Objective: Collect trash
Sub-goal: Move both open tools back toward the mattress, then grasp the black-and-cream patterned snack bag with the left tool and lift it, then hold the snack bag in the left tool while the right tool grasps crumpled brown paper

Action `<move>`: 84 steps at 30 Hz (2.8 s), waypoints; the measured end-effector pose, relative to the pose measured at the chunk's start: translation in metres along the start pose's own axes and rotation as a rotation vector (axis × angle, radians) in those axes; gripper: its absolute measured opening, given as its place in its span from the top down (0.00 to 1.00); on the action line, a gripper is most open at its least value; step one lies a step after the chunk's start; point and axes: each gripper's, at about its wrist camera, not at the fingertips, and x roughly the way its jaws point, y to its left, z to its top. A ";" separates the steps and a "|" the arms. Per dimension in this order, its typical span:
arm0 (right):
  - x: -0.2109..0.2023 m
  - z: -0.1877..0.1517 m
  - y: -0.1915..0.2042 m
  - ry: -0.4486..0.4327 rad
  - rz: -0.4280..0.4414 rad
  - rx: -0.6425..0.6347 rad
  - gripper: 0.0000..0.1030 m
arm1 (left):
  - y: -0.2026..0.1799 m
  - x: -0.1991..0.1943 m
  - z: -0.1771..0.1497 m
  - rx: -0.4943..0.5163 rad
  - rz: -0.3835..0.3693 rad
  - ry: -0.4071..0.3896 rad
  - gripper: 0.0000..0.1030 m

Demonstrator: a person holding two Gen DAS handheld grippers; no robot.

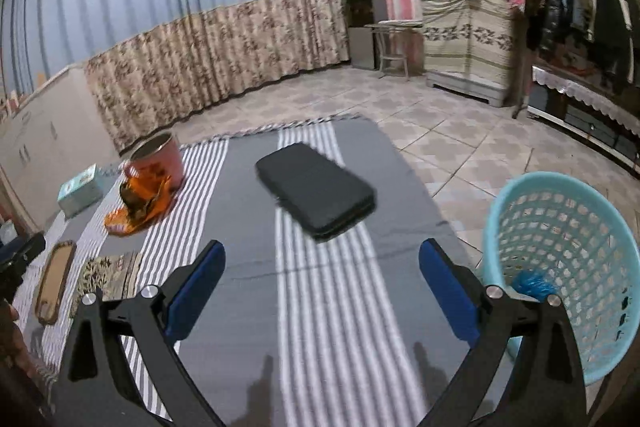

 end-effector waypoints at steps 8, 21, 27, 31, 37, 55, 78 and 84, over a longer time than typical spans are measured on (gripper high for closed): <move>0.006 -0.005 0.006 0.030 -0.010 -0.029 0.07 | -0.020 0.020 -0.021 0.039 -0.077 0.121 0.05; 0.007 0.000 -0.016 0.041 -0.031 0.035 0.07 | -0.032 0.055 -0.029 0.021 -0.156 0.294 0.25; 0.006 -0.002 -0.022 0.047 -0.040 0.051 0.07 | -0.024 0.072 -0.025 -0.023 -0.138 0.343 0.29; 0.007 0.000 -0.024 0.045 -0.046 0.060 0.07 | -0.033 0.078 -0.026 0.040 -0.113 0.351 0.29; 0.008 0.000 -0.025 0.045 -0.045 0.067 0.07 | -0.036 0.077 -0.026 0.072 -0.112 0.346 0.39; 0.011 -0.002 -0.016 0.044 -0.062 0.032 0.07 | -0.030 0.072 -0.018 0.079 -0.156 0.289 0.93; 0.040 0.006 0.105 0.092 0.039 -0.212 0.07 | 0.069 0.051 0.056 0.021 0.027 -0.133 0.94; 0.059 0.025 0.155 0.065 0.058 -0.276 0.08 | 0.093 0.052 0.052 -0.069 0.002 -0.141 0.94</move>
